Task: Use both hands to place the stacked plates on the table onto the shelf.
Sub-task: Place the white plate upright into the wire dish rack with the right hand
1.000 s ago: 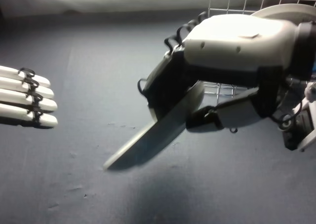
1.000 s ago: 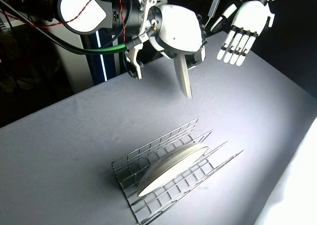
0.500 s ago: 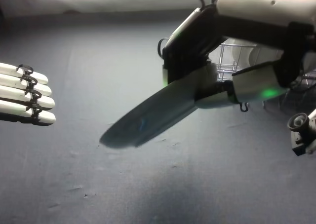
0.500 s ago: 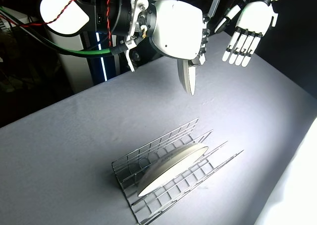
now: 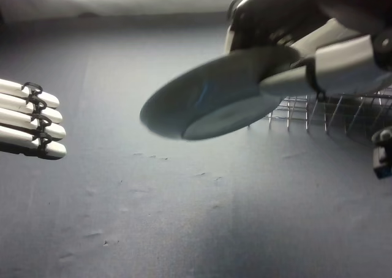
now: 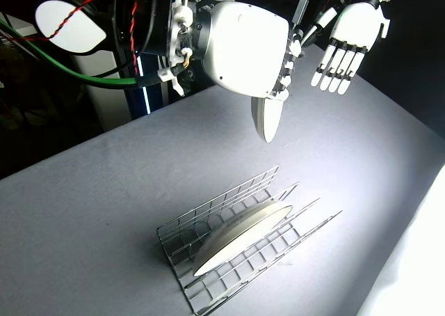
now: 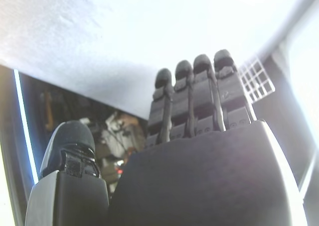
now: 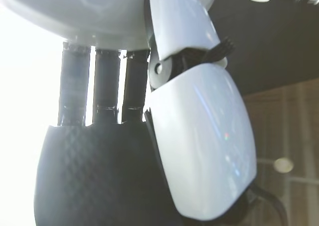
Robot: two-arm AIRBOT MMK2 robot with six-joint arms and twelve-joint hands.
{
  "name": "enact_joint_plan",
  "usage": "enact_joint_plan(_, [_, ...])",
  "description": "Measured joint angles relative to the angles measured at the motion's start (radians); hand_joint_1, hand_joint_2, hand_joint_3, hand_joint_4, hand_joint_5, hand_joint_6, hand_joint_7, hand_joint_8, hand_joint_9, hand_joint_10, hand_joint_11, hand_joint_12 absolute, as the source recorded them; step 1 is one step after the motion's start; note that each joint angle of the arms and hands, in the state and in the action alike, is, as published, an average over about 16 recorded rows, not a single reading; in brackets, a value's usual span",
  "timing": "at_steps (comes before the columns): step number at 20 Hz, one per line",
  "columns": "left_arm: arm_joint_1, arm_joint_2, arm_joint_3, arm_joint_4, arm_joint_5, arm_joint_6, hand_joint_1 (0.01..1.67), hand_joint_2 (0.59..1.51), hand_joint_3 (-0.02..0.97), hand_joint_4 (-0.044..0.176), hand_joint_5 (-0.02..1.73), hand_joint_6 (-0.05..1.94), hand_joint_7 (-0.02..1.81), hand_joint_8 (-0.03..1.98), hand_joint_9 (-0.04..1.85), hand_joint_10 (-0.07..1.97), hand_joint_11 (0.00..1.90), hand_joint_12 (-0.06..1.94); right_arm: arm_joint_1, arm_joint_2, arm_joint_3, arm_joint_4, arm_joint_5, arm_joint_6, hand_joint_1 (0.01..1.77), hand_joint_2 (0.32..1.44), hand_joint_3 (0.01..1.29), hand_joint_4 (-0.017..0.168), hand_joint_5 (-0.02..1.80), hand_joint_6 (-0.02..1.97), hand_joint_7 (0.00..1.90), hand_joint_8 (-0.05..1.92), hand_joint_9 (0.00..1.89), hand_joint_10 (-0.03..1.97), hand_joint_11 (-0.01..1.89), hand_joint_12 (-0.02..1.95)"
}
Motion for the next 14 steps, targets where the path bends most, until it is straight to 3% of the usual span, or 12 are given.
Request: enact_joint_plan(14, [-0.05,-0.007,-0.009,0.038,-0.009,-0.021,0.01,1.186,0.015,0.006,0.15,0.02,0.12,0.01,0.07,0.02,0.03,0.03,0.008,0.051,0.091,0.168,-0.001,0.001,1.44,1.04,0.01,-0.008,0.8,0.97,1.04,0.8,0.99,1.04,0.88,1.02])
